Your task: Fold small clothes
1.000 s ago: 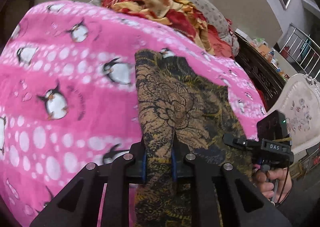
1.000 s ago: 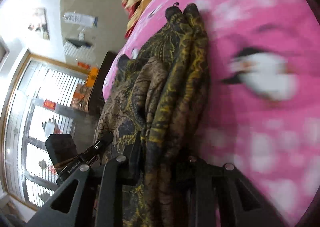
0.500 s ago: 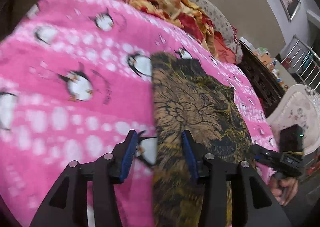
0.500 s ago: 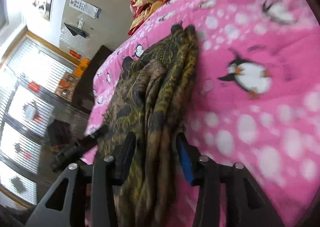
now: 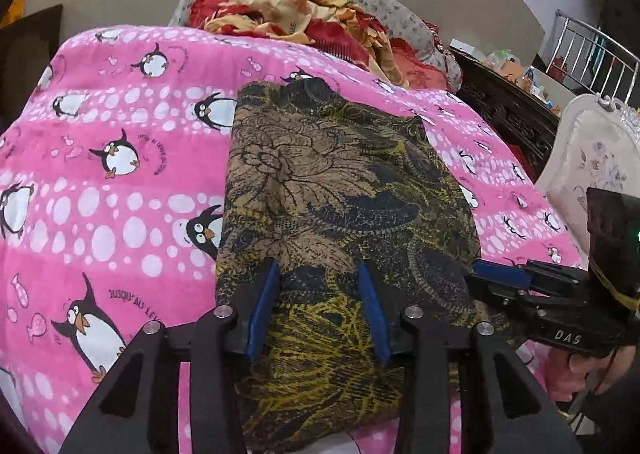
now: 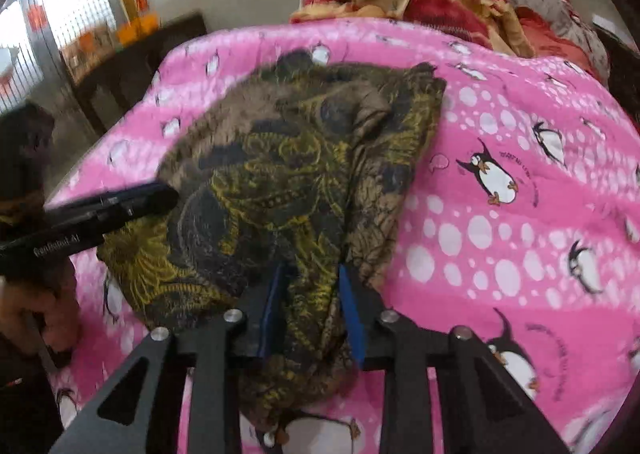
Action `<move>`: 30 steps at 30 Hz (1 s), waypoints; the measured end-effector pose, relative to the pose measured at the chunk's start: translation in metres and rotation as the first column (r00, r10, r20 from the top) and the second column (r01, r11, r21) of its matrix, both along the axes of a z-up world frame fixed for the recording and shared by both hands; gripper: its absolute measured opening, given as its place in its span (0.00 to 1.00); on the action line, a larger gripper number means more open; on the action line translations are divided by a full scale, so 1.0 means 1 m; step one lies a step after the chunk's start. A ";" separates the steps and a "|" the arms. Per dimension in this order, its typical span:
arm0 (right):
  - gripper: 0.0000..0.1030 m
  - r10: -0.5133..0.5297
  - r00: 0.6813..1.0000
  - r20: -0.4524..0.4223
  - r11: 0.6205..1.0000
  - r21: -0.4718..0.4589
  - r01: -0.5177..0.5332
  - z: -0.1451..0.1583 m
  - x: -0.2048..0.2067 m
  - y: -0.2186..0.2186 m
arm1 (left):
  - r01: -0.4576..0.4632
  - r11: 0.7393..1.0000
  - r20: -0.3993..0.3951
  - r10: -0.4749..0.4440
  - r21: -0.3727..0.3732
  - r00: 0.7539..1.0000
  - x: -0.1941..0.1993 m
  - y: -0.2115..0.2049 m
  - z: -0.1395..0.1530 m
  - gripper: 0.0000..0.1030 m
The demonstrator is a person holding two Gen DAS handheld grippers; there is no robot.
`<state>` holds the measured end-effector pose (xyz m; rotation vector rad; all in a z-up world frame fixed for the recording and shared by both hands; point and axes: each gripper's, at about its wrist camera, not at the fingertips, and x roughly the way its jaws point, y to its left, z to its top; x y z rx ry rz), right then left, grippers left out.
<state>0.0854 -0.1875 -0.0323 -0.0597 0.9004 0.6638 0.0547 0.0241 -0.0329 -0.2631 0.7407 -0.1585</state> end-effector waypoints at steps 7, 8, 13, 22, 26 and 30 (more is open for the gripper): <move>0.29 -0.002 0.999 0.043 0.999 0.046 0.000 -0.003 -0.009 -0.004 | 0.041 0.999 0.023 -0.041 -0.020 0.999 0.000 -0.003 -0.001 0.43; 0.29 -0.002 0.999 0.047 0.999 0.044 0.000 -0.003 -0.009 -0.004 | 0.046 0.999 0.022 -0.046 -0.015 0.999 0.001 -0.005 -0.001 0.45; 0.30 0.000 0.998 0.064 0.999 0.035 -0.002 -0.004 -0.015 -0.001 | 0.071 0.997 0.024 -0.071 -0.018 0.997 0.002 -0.009 0.001 0.56; 0.31 0.003 0.998 0.057 0.999 0.051 -0.006 -0.004 -0.013 -0.004 | 0.091 0.990 0.038 -0.088 -0.104 0.995 0.003 -0.004 0.000 0.68; 0.31 0.004 0.998 0.057 0.999 0.053 -0.007 -0.004 -0.013 -0.004 | 0.089 0.988 0.041 -0.085 -0.123 0.996 0.004 -0.005 0.000 0.74; 0.31 0.004 0.998 0.059 0.999 0.051 -0.007 -0.004 -0.013 -0.004 | 0.096 0.988 0.041 -0.092 -0.120 0.995 0.006 -0.008 0.000 0.78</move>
